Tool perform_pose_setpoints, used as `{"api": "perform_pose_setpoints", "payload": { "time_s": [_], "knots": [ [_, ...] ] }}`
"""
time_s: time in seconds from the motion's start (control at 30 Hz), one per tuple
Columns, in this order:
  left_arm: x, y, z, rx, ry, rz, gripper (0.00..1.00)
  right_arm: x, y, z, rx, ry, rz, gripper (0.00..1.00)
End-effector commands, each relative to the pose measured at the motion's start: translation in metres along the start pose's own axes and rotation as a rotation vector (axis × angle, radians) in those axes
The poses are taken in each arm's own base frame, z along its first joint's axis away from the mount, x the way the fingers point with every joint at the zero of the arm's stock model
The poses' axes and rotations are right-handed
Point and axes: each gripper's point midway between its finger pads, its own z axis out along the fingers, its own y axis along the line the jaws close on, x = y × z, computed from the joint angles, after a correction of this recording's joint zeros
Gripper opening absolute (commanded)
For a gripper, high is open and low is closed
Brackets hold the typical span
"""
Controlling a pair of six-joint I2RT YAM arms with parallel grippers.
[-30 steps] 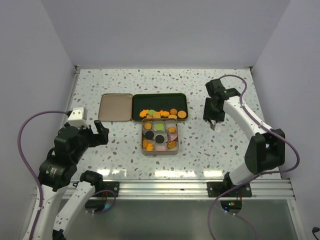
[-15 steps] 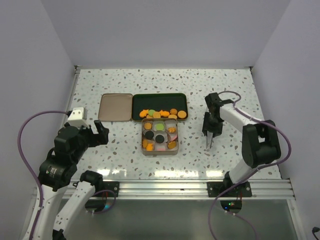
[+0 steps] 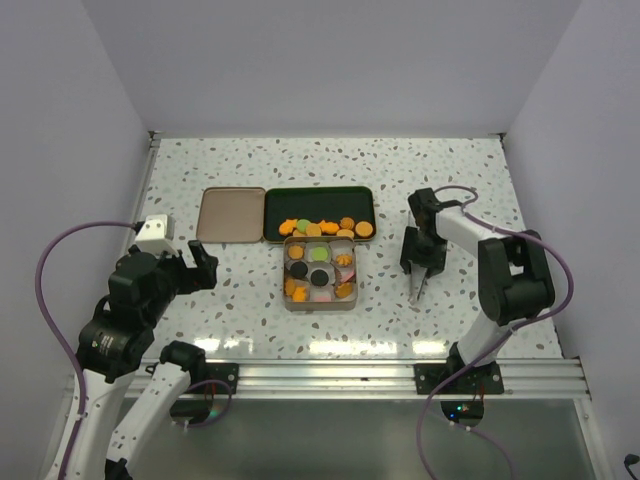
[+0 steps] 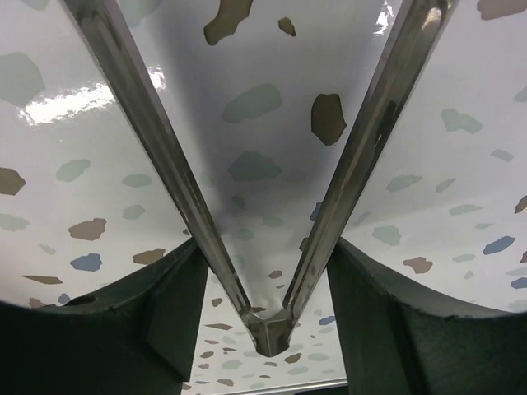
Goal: Pack the cookies
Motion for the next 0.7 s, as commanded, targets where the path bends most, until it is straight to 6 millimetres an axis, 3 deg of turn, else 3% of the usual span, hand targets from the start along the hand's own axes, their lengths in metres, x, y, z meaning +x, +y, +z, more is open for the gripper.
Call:
{"api": "perform_pose_setpoints", "payload": {
  "time_s": [0.0,0.2,0.67],
  "knots": [
    [-0.009,-0.005,0.002,0.022,-0.031,0.014,0.9,-0.007,-0.008,0.004,0.029,-0.019,0.014,0.66],
    [-0.008,-0.005,0.003,0.02,-0.025,0.015,0.9,-0.015,-0.016,-0.007,0.057,-0.036,0.018,0.78],
    [-0.005,-0.005,0.008,0.01,0.003,0.018,0.9,-0.055,-0.021,-0.102,0.027,-0.231,0.019,0.9]
  ]
}}
